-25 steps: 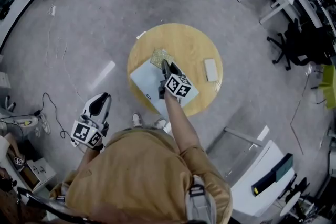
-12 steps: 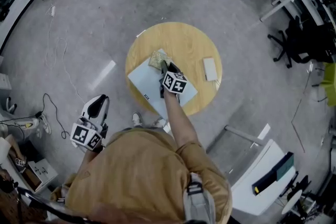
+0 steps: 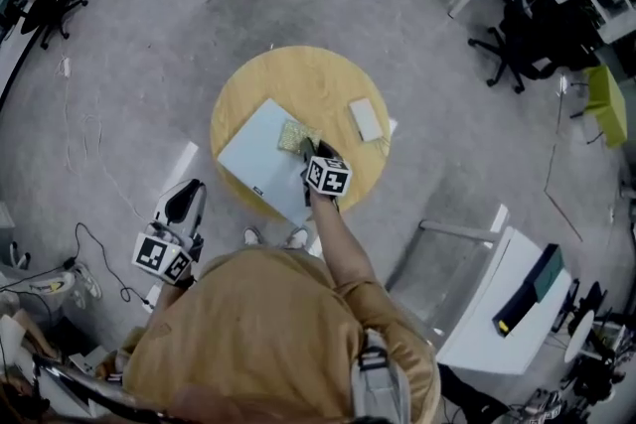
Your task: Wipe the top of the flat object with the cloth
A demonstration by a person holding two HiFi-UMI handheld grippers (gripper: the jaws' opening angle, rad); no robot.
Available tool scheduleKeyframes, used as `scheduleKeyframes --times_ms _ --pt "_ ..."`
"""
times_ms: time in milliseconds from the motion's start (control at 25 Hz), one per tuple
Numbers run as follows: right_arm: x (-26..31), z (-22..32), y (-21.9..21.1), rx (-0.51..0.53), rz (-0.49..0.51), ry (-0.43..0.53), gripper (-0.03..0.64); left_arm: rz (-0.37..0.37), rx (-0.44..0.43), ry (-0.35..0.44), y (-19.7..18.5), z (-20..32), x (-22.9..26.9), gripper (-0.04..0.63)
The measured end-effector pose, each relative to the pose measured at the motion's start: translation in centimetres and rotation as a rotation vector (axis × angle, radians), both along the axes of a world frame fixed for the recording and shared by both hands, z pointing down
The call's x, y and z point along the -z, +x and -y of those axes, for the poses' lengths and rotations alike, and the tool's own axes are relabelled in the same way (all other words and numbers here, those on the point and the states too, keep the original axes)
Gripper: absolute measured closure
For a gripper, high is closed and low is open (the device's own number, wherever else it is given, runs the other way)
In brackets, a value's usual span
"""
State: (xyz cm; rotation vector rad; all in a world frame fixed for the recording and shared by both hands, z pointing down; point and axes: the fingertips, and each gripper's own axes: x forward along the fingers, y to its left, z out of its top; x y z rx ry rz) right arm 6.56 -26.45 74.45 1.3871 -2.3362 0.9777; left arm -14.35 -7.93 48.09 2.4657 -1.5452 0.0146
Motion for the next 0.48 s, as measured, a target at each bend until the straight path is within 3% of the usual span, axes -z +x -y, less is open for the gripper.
scheduleKeyframes --times_ms 480 --pt "-0.5 -2.1 5.1 -0.097 -0.038 0.003 0.555 -0.016 -0.134 0.003 2.3 1.9 -0.5 0.551"
